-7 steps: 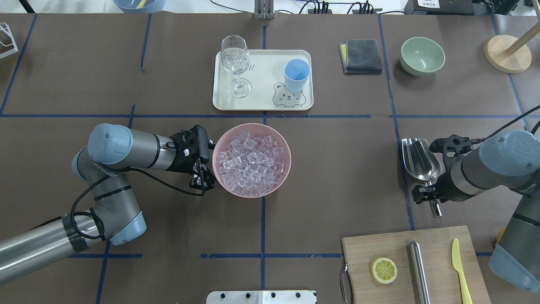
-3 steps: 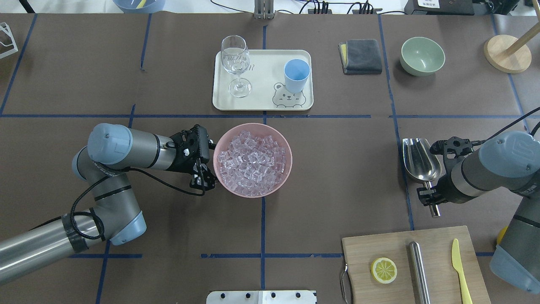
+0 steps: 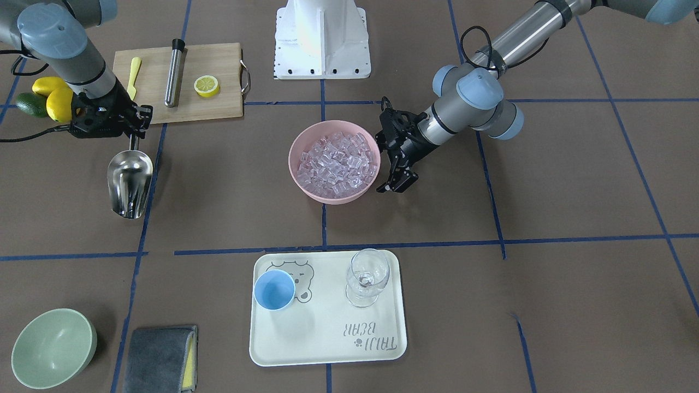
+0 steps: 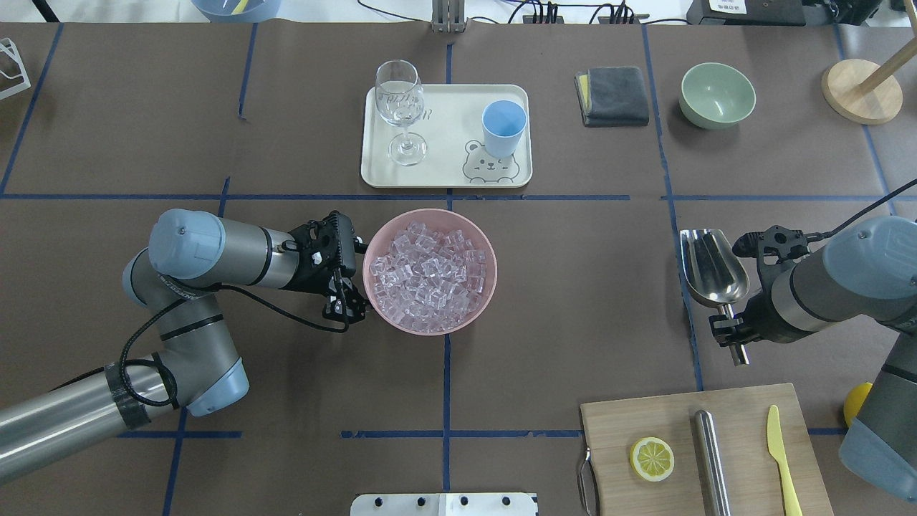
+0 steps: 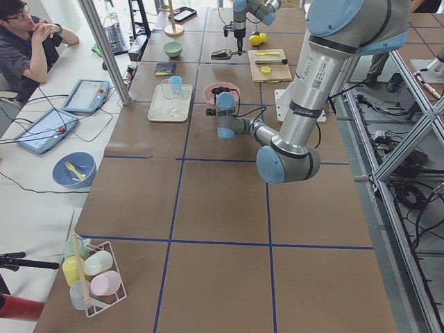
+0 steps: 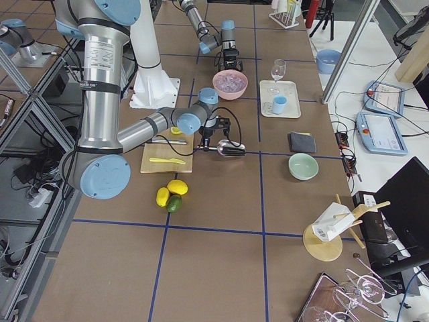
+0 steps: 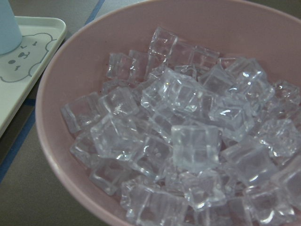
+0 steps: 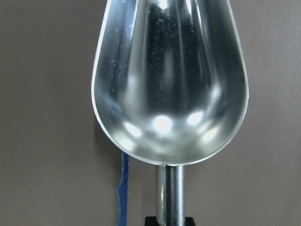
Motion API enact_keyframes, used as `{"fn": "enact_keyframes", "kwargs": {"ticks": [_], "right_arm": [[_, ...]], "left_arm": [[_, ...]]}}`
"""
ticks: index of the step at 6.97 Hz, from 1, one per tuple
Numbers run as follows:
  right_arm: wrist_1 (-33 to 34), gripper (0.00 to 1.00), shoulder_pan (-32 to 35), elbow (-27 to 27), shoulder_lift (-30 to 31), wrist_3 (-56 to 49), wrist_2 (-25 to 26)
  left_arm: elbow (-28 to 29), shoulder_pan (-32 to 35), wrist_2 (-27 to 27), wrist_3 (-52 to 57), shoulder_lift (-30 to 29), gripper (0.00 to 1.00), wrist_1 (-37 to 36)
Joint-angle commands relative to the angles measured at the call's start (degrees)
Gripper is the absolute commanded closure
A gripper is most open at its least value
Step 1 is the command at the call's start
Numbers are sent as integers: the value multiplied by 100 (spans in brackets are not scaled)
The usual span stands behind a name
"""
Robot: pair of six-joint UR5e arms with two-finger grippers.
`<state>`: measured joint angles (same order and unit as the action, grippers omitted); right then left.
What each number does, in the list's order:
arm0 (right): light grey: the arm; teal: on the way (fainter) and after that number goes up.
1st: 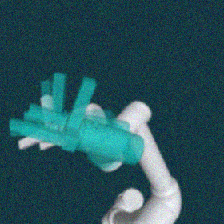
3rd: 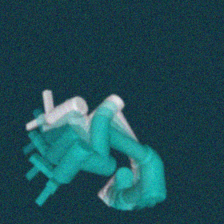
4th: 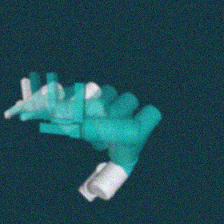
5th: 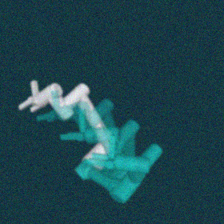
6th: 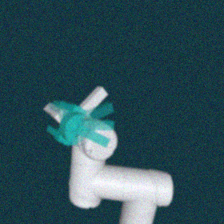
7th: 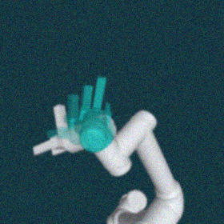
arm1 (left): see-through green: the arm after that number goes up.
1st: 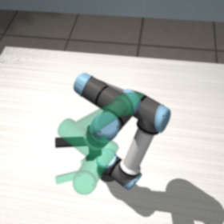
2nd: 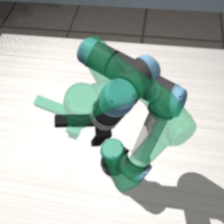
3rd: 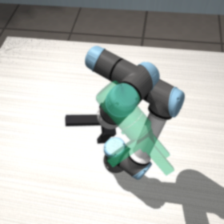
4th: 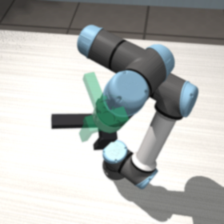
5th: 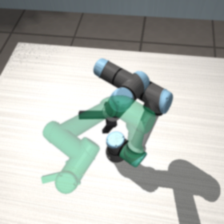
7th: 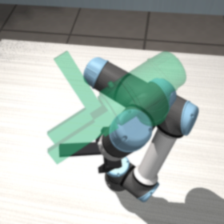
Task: Put ice in cup with scoop
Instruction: 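Lift the scoop with the right gripper and carry it to the bowl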
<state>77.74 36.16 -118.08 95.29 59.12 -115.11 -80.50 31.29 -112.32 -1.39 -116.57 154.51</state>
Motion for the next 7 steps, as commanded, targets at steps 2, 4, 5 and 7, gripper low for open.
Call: {"fn": "enact_keyframes", "kwargs": {"ticks": [2,4,5,7], "right_arm": [[1484,100,-91,-759,-586,-520,112],[2853,100,-205,-944,-1692,-1993,347],[3914,100,-362,-971,-2421,-2471,549],[5048,100,-548,-980,-3392,-2746,736]], "left_arm": [[0,0,0,-1,11,0,0],[0,0,0,8,20,0,0],[0,0,-9,34,29,0,-17],[-9,0,-218,199,29,0,-26]]}}
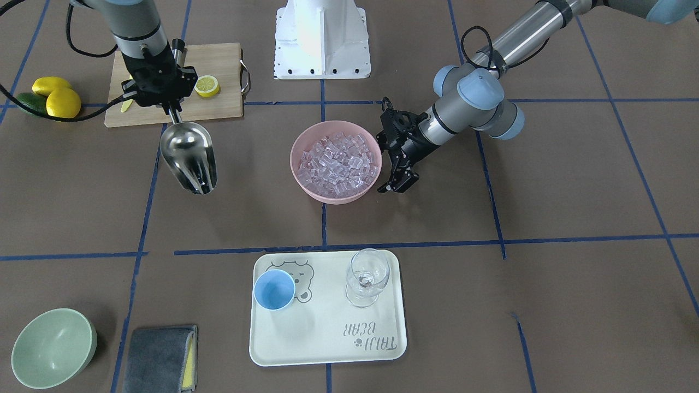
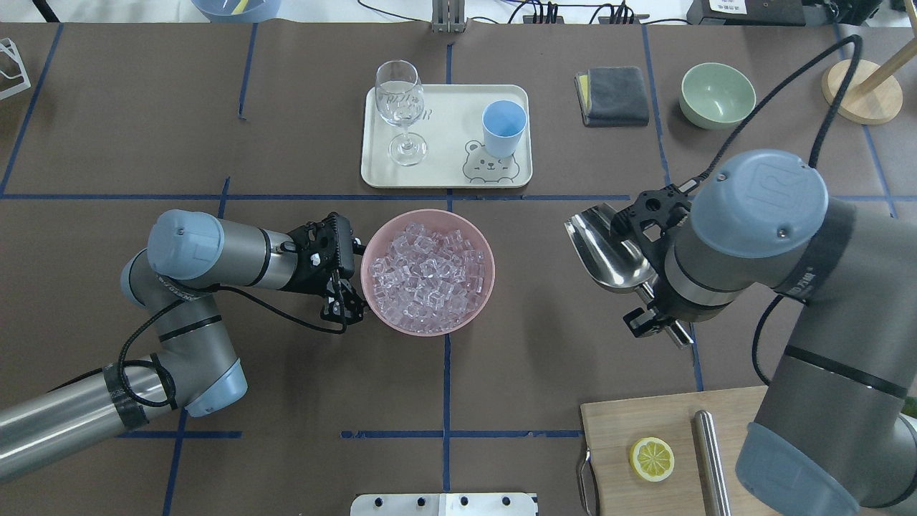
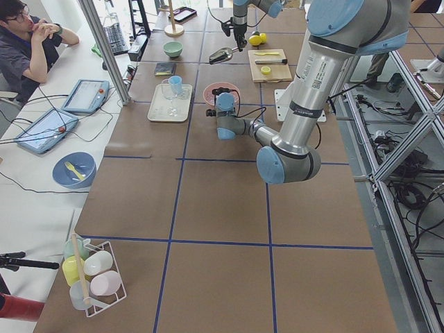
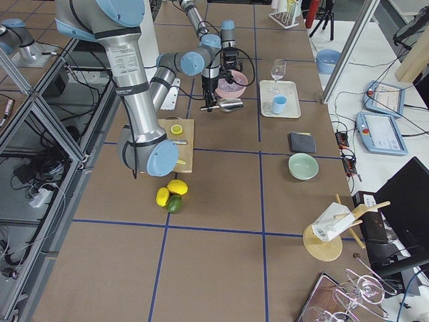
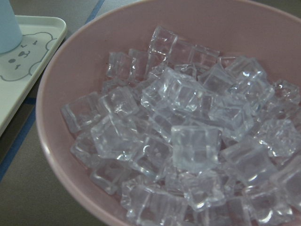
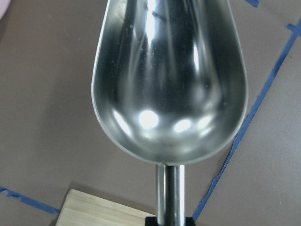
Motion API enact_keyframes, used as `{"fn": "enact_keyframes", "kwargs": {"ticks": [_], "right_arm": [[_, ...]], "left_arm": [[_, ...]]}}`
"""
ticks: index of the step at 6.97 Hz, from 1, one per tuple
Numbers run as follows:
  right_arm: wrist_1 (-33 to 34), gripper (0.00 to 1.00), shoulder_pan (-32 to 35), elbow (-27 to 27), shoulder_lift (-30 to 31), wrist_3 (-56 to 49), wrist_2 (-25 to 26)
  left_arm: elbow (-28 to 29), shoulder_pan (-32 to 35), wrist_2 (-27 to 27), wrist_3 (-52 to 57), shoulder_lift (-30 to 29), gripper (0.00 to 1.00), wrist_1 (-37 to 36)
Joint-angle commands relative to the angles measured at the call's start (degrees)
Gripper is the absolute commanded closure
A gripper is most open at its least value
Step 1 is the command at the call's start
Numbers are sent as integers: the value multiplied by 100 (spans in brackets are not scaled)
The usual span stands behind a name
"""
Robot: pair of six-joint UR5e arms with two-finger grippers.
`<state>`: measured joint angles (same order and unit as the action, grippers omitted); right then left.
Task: Put ice in cup with scoop
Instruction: 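Lift the scoop with the right gripper and carry it to the bowl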
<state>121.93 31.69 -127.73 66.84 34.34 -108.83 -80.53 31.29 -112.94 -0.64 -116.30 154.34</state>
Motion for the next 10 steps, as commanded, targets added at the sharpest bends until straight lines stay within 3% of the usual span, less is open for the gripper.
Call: {"fn": "enact_keyframes", "kwargs": {"ticks": [1,6,8,10], "right_arm": [[630,100,-137,-7,-584,-401,117],[813,100,-373,335,-1312,-1008,134],[1374,100,-436,738,-1856,-1532,143],[2146,100,-479,1483,-2671,-1615,143]], "left_arm": [[2,0,-401,282,11,0,-9],[11,-9,-386,293,11,0,18],[29,-9,-369,302,11,0,9],[38,-9,-360,293,20,0,9]]}}
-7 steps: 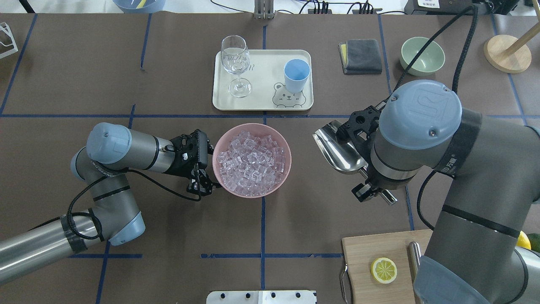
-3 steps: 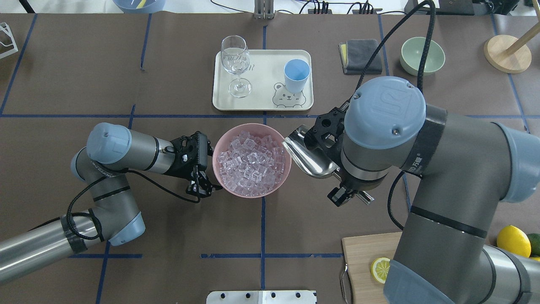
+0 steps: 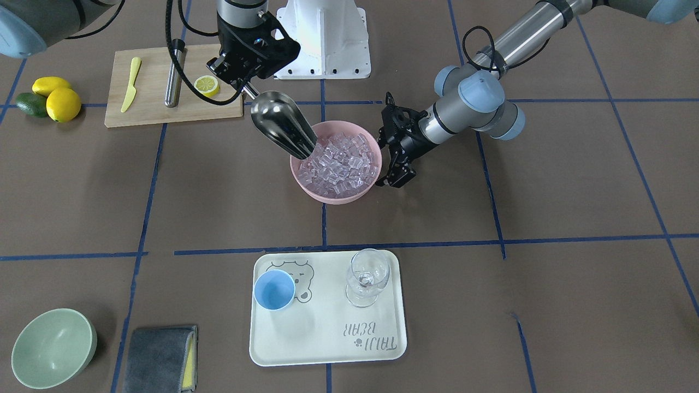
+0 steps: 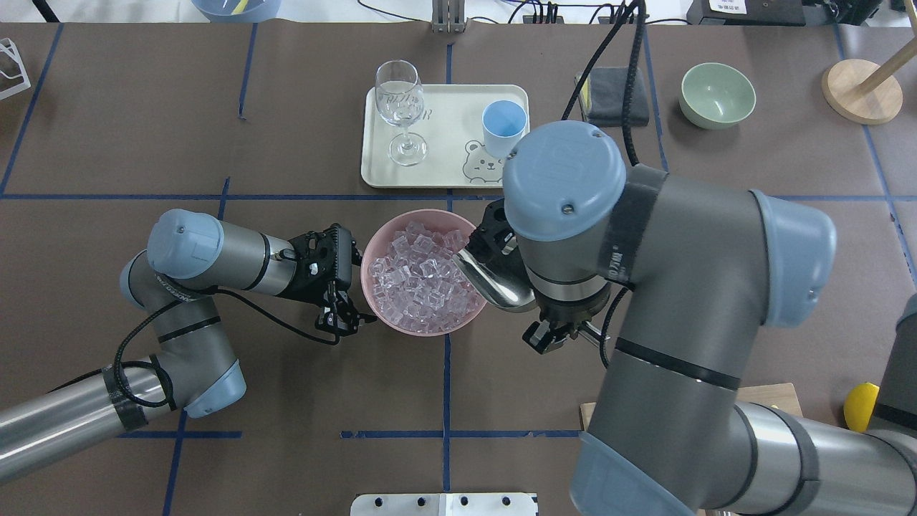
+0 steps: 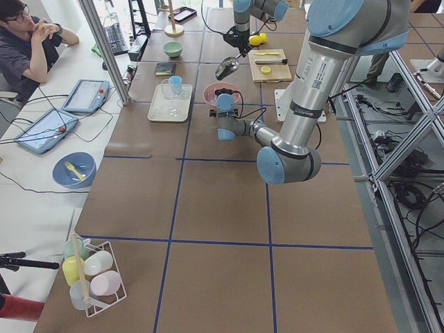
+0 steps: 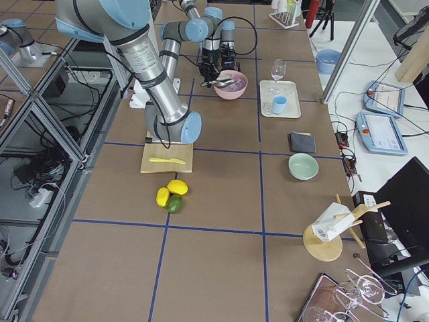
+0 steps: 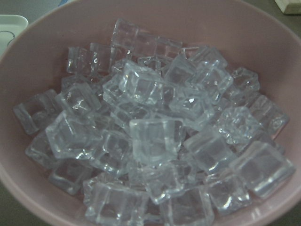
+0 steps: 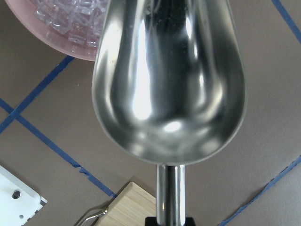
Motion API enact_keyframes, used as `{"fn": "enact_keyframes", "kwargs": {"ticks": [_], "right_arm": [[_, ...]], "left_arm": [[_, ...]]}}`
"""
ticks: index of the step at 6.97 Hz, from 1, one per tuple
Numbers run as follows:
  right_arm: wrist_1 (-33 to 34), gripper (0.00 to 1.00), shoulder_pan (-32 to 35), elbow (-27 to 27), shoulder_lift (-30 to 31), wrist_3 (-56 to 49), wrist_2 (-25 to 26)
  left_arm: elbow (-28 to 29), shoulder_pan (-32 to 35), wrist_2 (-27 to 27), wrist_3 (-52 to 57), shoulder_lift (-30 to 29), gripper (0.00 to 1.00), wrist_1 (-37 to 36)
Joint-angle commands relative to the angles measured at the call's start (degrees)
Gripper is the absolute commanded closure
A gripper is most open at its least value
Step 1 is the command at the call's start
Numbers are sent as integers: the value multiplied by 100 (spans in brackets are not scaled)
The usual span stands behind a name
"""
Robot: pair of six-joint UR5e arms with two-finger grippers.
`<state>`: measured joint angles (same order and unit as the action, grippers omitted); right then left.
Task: Put ice in cup with scoop
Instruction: 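Lift the scoop with the right gripper and carry it to the bowl, then dig the scoop into the ice cubes while the left gripper steadies the bowl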
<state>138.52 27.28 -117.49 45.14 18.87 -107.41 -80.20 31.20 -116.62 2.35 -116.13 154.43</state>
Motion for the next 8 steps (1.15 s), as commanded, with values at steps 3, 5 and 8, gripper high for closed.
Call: {"fn": "enact_keyframes", "kwargs": {"ticks": [3,5,8], "right_arm": [[1089,100,-117,1272,-1130,-560,-69],[1228,100,-197,1553,-1183,-560,-183],[1327,100,-223,2316,-1613,-586,-175]], "left_arm": [[13,-44,8,-15,3,0,0],[13,-44,8,-15,3,0,0],[13,-53,17,-24,-6,0,0]]}}
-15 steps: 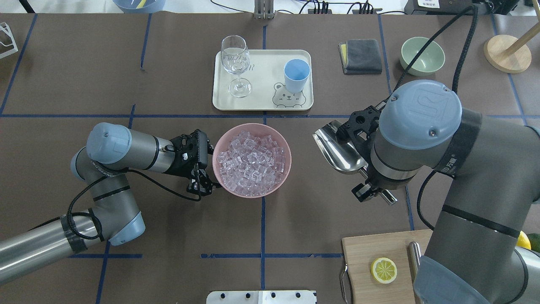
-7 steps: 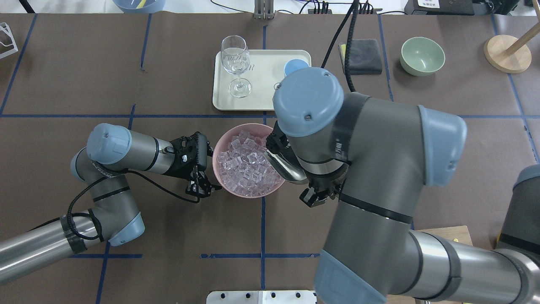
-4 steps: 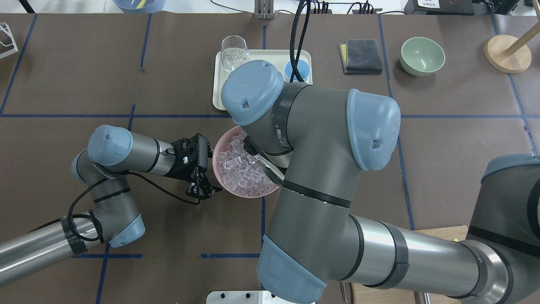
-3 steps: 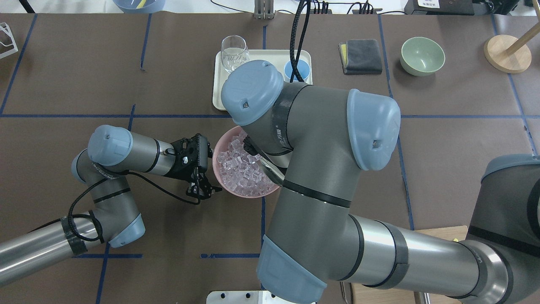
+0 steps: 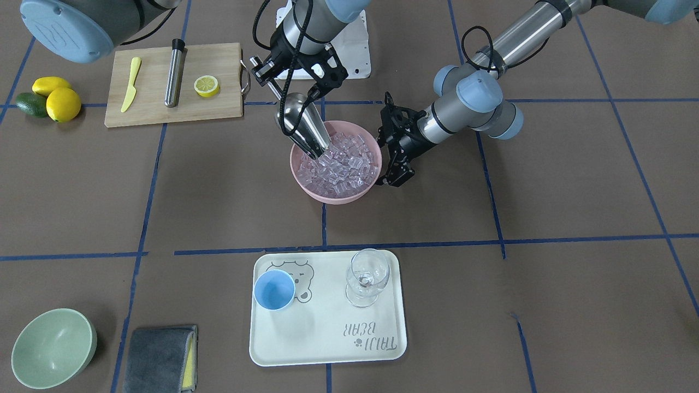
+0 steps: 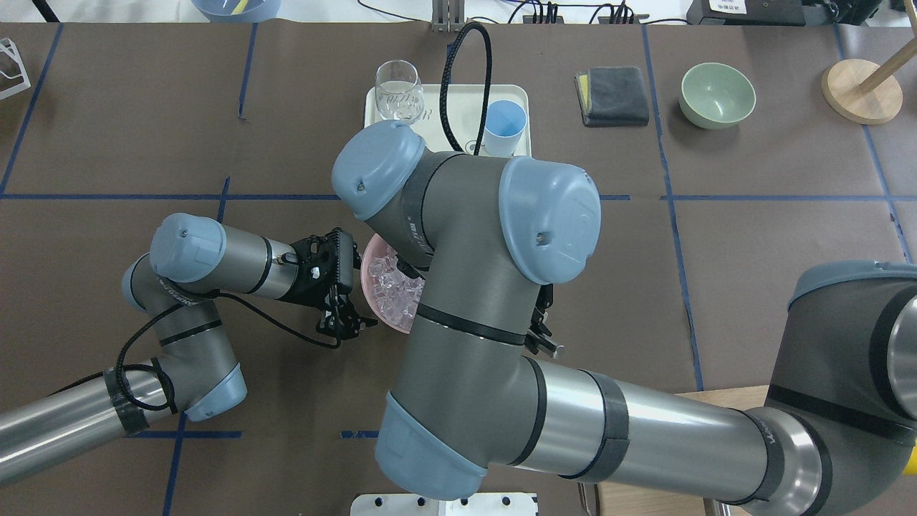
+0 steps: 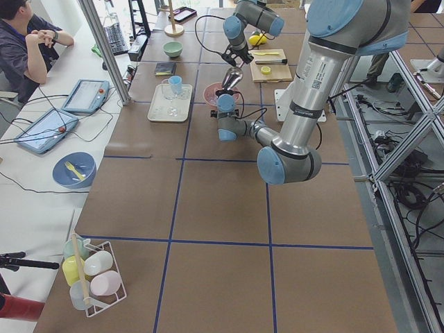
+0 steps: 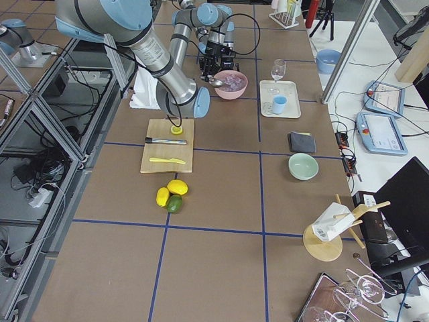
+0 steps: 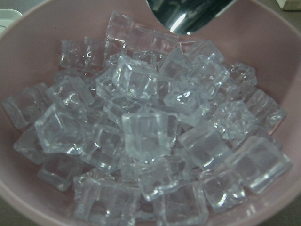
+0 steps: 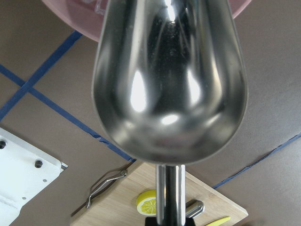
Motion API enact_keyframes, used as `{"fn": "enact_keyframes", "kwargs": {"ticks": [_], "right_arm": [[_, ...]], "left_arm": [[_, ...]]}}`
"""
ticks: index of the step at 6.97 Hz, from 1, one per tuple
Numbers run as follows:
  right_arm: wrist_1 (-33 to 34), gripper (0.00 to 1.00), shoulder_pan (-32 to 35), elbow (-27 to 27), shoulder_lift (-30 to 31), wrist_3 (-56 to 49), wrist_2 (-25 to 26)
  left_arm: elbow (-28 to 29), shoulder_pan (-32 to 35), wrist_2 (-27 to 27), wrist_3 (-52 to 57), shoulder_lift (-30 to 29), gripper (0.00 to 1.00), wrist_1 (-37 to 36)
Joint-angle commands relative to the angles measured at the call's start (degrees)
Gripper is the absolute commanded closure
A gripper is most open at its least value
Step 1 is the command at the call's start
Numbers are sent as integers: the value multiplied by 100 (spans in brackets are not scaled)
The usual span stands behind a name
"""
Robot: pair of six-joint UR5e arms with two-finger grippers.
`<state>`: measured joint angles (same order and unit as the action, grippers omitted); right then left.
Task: Put ice in cup with scoop
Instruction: 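Dig the scoop into the ice cubes while the left gripper steadies the bowl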
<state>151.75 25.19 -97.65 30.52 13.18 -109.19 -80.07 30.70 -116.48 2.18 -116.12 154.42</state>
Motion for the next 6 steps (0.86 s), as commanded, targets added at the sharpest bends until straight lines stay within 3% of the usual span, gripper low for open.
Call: {"fn": "enact_keyframes", "kwargs": {"ticks": [1,4,6], "right_arm": [[-48,100,-49,369,-152,-52,3],[-784,100,-41,834,-125,-123,74],[-1136,100,-41,844,-38,-79,91]], "left_arm": [[0,-3,3,-7,-8,0,0],[9,-46,3,-15,-16,0,0],[9,-47,3,-16,-16,0,0]]}}
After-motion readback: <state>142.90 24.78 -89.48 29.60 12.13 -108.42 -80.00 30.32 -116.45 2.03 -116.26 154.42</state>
